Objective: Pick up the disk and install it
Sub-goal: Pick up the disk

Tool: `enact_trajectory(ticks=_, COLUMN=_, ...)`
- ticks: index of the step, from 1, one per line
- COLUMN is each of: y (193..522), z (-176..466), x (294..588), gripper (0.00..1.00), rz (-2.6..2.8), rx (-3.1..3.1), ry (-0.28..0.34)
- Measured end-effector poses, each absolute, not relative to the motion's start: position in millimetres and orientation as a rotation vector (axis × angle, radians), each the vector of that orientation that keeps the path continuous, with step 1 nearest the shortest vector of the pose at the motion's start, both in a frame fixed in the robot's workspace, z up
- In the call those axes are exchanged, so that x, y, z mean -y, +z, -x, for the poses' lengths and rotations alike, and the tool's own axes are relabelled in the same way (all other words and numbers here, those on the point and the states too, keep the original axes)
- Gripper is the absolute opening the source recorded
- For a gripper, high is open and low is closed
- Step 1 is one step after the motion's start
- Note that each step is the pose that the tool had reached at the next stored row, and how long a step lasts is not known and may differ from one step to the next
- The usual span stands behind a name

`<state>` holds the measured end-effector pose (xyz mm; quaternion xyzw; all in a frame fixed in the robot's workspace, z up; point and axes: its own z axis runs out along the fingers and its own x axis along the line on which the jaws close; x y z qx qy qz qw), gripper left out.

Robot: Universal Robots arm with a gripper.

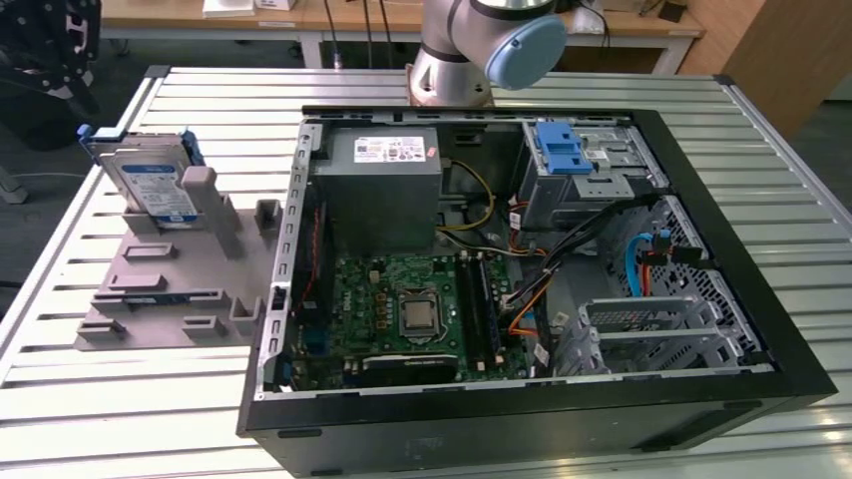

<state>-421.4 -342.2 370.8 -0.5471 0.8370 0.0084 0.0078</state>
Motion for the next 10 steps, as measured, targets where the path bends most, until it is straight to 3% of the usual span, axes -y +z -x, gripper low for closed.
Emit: enact_trajectory(ticks=10, y=370.7, z=421.4, x=342.2, gripper=0.11, rz=1.89, rx=-2.492, ry=0.028)
